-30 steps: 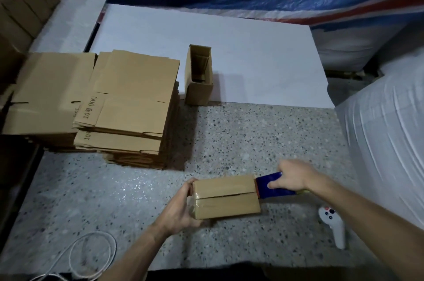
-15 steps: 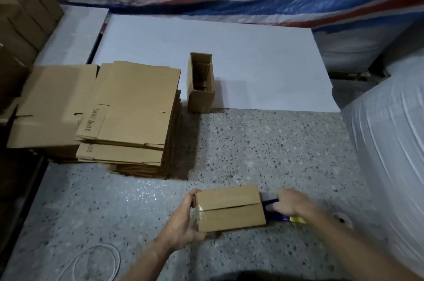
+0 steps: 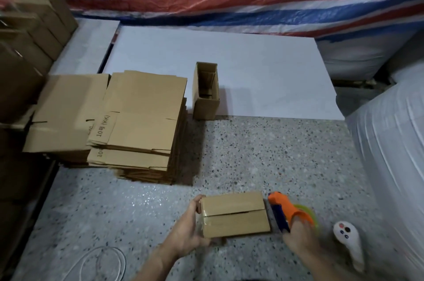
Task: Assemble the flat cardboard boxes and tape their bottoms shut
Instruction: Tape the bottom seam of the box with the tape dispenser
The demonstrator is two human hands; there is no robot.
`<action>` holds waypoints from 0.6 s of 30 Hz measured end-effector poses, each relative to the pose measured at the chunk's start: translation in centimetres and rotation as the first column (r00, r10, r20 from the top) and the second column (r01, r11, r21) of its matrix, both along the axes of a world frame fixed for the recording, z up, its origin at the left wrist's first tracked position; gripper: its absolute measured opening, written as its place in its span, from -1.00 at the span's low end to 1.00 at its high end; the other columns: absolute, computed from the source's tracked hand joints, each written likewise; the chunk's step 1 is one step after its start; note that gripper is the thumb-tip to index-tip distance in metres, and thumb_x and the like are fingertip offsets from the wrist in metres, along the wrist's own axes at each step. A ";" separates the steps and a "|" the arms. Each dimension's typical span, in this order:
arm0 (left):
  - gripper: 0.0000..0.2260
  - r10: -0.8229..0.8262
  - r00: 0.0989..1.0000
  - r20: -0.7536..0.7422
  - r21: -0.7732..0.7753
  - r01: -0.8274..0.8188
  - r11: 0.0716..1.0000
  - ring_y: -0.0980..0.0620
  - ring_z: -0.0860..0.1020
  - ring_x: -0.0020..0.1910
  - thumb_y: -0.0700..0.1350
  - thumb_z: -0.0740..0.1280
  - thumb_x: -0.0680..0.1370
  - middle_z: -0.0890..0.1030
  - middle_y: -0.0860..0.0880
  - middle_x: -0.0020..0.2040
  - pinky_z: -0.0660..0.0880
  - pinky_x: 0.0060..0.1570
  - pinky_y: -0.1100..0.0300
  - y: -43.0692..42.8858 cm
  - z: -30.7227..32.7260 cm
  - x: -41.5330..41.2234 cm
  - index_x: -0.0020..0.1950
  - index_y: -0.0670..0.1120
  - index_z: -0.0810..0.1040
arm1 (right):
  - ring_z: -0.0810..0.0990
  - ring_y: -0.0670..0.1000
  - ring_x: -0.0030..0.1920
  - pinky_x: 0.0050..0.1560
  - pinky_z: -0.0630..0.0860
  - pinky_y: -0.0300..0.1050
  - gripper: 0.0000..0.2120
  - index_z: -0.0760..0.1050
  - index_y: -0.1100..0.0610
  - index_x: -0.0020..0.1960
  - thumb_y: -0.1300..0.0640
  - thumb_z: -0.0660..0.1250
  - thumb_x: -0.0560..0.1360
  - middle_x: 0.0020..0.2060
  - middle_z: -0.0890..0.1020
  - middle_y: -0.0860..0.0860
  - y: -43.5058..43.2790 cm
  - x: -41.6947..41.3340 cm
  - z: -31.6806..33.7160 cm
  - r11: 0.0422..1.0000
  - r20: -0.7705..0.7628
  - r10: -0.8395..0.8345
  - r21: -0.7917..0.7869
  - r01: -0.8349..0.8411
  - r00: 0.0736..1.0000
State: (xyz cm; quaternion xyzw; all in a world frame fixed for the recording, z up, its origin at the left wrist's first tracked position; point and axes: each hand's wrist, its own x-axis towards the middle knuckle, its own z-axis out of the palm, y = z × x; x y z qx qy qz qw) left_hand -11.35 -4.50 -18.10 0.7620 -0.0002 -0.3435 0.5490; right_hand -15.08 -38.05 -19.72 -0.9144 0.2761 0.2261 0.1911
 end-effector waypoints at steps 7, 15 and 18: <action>-0.19 0.090 0.990 -0.108 -0.058 -0.097 0.994 0.38 0.55 0.09 0.04 0.65 0.18 0.59 0.17 0.13 0.47 0.00 0.48 -0.6 1.2 -0.7 0.30 0.17 0.27 | 0.51 0.17 0.32 0.33 0.39 0.04 -0.20 0.37 0.12 0.40 -0.50 0.11 0.47 0.29 0.57 0.06 7.7 2.8 3.6 0.848 0.095 -0.289 0.487 0.209 0.953; -0.57 0.356 0.843 -0.404 0.148 -0.324 0.935 -0.07 0.53 -0.22 0.13 0.49 0.48 0.55 -0.11 -0.12 0.51 -0.21 0.09 -2.5 2.8 -0.5 -0.07 -0.09 0.30 | 0.59 0.04 0.14 0.20 0.49 -0.09 -0.49 0.46 0.09 0.32 -0.26 0.26 0.56 0.17 0.62 0.03 9.1 2.3 2.9 0.881 0.164 -0.235 0.453 0.139 0.958; -0.43 0.339 0.752 -0.566 0.134 -0.322 0.937 -0.16 0.64 -0.09 0.26 0.48 0.38 0.58 -0.14 0.09 0.60 -0.21 0.07 -2.6 3.6 -0.2 0.08 -0.14 0.41 | 0.60 0.03 0.15 0.25 0.51 -0.04 -0.47 0.49 0.11 0.32 -0.27 0.27 0.55 0.15 0.63 0.02 8.9 2.4 3.0 0.872 0.158 -0.233 0.471 0.134 0.959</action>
